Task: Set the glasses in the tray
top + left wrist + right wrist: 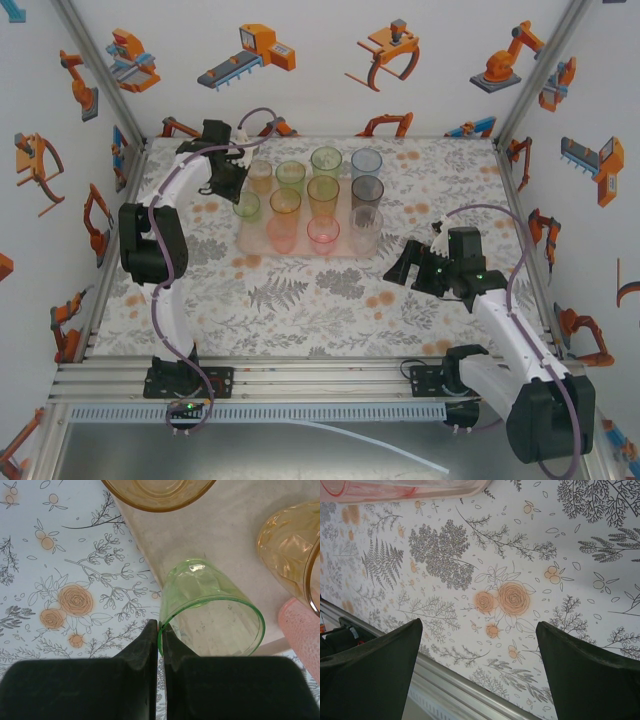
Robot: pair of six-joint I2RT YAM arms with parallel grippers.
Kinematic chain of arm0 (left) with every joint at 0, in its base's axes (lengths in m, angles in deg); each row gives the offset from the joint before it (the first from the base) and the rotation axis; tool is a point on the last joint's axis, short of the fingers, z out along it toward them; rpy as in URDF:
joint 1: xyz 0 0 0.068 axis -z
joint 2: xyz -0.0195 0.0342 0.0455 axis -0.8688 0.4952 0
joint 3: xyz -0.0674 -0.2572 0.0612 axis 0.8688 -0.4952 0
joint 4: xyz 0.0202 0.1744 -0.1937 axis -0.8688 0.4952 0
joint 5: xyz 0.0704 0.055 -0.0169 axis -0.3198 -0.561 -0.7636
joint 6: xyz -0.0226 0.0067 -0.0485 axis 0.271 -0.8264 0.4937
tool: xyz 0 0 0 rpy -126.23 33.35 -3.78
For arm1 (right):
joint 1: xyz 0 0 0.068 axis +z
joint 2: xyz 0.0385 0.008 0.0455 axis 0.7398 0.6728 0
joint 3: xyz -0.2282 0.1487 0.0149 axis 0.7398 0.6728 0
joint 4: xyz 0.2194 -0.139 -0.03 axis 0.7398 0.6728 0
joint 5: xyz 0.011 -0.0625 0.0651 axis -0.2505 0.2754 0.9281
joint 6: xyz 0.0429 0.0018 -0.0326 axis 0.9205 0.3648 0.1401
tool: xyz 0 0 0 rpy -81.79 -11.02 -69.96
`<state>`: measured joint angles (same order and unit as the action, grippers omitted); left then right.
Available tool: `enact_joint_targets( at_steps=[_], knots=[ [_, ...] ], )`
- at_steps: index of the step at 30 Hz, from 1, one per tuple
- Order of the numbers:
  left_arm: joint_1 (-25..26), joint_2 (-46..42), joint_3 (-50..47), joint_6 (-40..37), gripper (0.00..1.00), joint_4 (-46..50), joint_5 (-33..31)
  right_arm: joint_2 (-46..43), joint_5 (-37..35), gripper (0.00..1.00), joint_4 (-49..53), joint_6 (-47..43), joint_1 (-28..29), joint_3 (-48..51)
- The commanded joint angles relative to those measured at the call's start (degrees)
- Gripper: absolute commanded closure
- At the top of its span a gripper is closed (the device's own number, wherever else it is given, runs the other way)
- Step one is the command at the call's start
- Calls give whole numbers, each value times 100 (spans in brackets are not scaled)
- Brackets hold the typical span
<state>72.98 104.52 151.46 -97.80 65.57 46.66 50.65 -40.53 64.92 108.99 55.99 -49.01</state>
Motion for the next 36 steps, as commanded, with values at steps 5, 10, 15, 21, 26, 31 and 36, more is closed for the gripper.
enact_joint_targets(
  at_steps=[5,10,15,21,26,31,36],
  knots=[
    [-12,93,289,39,94,237,153,42,-90,15,51,-109,-10,-185],
    [23,195,402,48,94,379,218,44,-81,15,37,-109,-10,-154],
    [50,221,402,22,93,428,200,7,-107,15,63,-127,-10,-132],
    [77,224,453,13,91,489,228,12,-112,15,42,-122,-9,-102],
    [90,273,514,21,90,491,185,-9,-107,15,37,-109,-10,-82],
    [97,332,584,40,89,500,173,-33,-116,15,55,-116,-9,-66],
    [119,386,623,-2,89,548,144,-45,-125,15,55,-109,-10,-34]
  ],
)
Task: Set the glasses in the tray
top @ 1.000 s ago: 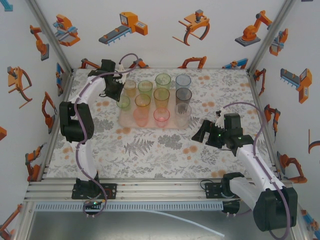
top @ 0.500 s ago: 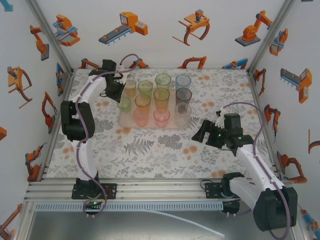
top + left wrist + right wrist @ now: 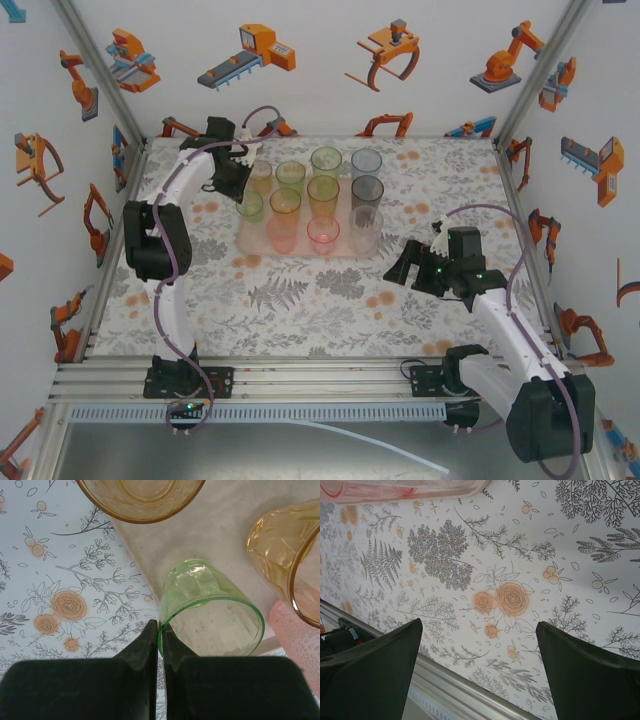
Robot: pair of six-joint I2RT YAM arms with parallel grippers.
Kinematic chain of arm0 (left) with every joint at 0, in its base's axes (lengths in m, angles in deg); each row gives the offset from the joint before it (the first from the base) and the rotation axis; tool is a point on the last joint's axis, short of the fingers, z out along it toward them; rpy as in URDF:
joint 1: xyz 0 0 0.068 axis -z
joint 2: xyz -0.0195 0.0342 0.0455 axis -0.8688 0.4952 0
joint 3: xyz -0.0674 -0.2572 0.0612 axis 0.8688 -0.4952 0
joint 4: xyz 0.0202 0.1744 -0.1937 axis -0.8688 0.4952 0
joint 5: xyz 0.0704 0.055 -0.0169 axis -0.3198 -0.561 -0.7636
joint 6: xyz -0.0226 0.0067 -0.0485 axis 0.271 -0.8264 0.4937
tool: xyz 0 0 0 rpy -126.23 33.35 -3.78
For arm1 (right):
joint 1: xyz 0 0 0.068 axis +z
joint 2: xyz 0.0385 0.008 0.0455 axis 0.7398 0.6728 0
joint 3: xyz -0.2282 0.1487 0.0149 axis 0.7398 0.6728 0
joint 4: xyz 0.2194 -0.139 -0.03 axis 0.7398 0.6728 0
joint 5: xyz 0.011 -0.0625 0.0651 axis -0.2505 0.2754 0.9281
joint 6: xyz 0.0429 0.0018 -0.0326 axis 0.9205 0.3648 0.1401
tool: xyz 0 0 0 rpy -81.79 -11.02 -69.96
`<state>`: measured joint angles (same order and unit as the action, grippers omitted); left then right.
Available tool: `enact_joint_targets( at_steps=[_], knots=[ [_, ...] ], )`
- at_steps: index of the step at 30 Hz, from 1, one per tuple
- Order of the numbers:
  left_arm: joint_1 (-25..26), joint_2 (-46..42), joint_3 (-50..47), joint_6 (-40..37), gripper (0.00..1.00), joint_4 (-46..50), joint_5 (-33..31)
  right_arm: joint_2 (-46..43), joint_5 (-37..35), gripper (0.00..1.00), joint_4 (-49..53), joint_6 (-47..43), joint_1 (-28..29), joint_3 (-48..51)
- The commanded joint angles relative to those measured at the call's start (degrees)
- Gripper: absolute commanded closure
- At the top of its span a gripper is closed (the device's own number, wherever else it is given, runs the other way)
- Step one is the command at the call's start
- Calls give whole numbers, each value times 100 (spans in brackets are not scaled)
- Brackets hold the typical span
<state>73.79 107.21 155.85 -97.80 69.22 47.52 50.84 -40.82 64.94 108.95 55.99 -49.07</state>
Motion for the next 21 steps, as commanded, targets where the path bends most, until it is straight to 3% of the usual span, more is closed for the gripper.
enact_joint_targets(
  at_steps=[1,11,21],
  knots=[
    [33,128,199,-13,89,196,37,-79,-97,15,54,-100,-10,-27],
    [43,110,178,-43,85,227,31,-132,-105,15,53,-105,-10,8],
    [41,102,215,-17,74,231,38,-169,-114,15,54,-95,-10,44]
  ],
)
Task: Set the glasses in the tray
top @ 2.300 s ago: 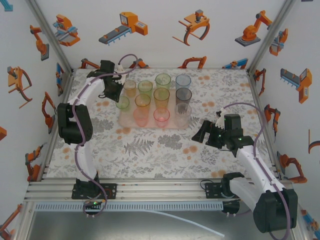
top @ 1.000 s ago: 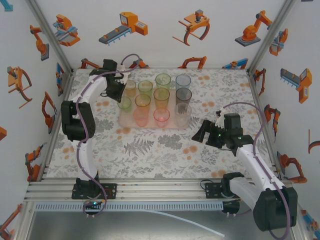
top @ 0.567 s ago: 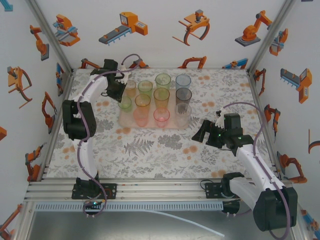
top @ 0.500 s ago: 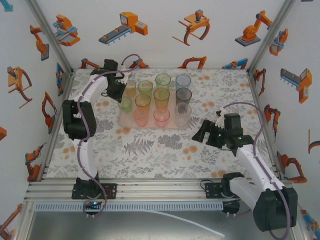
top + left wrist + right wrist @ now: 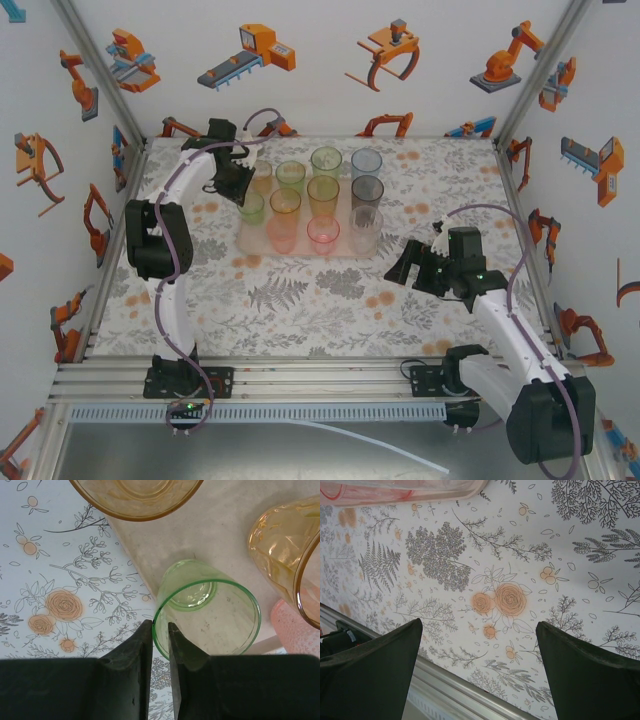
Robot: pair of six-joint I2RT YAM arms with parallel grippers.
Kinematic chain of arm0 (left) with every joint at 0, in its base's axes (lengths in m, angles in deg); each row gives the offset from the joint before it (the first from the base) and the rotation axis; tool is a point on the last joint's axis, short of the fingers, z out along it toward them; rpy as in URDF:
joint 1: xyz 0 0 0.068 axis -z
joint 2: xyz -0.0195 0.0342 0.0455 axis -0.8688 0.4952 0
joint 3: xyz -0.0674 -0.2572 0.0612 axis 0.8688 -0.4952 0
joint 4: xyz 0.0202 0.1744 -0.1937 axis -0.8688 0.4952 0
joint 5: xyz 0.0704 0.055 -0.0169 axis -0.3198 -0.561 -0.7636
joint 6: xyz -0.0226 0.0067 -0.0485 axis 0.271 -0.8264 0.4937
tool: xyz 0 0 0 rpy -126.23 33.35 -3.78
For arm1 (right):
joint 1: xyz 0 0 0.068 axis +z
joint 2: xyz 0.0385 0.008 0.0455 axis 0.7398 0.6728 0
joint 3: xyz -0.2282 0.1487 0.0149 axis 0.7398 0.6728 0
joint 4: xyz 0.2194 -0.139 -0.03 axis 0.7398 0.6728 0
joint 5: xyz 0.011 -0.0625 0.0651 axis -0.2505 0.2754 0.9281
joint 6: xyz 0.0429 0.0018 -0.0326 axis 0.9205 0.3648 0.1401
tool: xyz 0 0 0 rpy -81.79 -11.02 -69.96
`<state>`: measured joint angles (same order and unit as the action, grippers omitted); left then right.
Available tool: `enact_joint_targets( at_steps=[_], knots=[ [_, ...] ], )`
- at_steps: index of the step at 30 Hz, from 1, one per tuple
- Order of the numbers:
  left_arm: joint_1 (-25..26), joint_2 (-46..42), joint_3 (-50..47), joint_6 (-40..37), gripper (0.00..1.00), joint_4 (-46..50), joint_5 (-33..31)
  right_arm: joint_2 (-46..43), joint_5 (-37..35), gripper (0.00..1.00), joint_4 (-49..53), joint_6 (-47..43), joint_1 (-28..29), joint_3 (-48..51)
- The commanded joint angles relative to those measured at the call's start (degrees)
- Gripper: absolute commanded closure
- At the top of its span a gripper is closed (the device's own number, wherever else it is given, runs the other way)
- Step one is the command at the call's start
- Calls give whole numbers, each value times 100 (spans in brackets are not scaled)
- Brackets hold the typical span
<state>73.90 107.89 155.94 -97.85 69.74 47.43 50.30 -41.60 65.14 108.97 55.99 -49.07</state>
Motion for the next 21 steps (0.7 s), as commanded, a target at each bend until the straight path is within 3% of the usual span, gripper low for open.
enact_joint_targets(
  at_steps=[1,12,21],
  knots=[
    [34,39,204,-17,74,179,45,-124,-36,15,33,-98,-11,52],
    [35,-101,169,-53,65,135,-41,-174,-132,15,42,-89,-12,78],
    [31,-335,135,-83,44,197,-61,-61,-783,15,160,-3,-10,-4]
  ],
)
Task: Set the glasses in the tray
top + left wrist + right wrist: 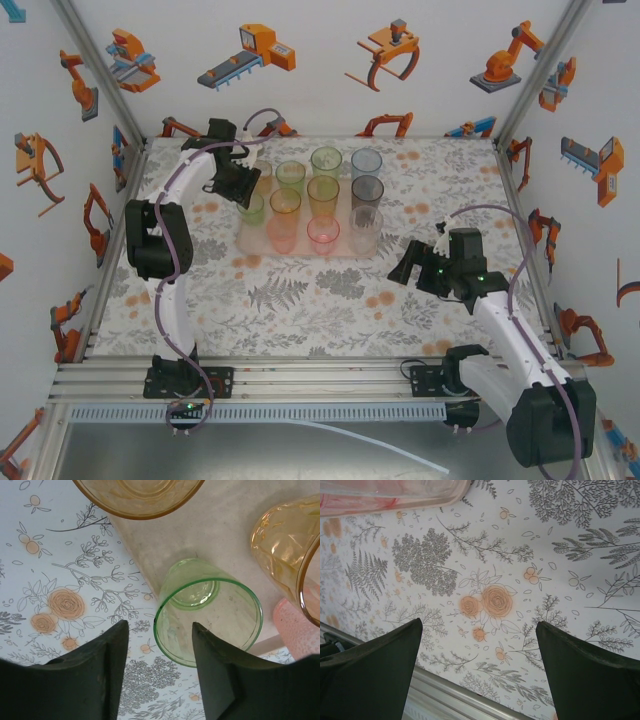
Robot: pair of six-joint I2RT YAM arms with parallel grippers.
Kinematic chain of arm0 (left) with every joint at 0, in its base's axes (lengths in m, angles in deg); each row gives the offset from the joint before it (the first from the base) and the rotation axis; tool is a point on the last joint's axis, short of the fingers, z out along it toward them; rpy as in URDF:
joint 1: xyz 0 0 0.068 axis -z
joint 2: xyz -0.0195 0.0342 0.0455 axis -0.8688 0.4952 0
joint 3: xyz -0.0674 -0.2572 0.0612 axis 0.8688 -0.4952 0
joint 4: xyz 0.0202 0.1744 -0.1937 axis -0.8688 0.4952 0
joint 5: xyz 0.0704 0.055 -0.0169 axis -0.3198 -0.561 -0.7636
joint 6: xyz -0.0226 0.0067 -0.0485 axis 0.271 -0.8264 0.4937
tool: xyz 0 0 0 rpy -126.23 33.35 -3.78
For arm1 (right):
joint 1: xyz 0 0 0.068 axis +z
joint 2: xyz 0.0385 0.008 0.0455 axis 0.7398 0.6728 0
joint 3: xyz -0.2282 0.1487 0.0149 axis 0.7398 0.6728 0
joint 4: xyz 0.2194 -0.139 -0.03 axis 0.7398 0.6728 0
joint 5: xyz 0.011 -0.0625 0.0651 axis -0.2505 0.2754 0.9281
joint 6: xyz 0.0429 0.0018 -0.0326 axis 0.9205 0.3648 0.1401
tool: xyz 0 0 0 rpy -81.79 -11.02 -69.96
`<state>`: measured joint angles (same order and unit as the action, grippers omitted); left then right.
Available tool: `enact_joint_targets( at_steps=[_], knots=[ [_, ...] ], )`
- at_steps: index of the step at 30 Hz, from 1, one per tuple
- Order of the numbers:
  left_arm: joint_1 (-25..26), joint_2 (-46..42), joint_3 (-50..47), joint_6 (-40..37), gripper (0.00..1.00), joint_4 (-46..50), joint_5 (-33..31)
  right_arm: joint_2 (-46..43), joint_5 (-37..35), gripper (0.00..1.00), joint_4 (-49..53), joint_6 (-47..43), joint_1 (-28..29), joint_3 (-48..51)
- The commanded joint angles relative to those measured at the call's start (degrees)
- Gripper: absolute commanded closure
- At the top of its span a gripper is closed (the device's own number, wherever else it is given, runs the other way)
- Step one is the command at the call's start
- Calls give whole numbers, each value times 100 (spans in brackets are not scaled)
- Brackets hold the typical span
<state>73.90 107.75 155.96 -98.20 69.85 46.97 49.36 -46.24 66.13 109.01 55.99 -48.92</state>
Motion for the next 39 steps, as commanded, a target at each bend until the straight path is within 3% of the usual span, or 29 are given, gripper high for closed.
enact_joint_targets(
  at_steps=[1,13,17,27,39],
  knots=[
    [34,-358,127,-53,44,186,-15,62,-363,15,34,13,-10,-27],
    [32,-1017,-84,-42,22,263,57,772,-1147,18,-477,247,-19,-289],
    [28,-1335,-114,50,20,361,122,1325,-1106,29,-1027,318,-19,-462],
    [6,-2297,-638,130,19,563,168,2924,-1078,27,-1511,268,-36,-1308],
    [-11,-2997,-958,174,10,788,568,3967,-1128,26,-1814,323,-71,-1956]
  ],
)
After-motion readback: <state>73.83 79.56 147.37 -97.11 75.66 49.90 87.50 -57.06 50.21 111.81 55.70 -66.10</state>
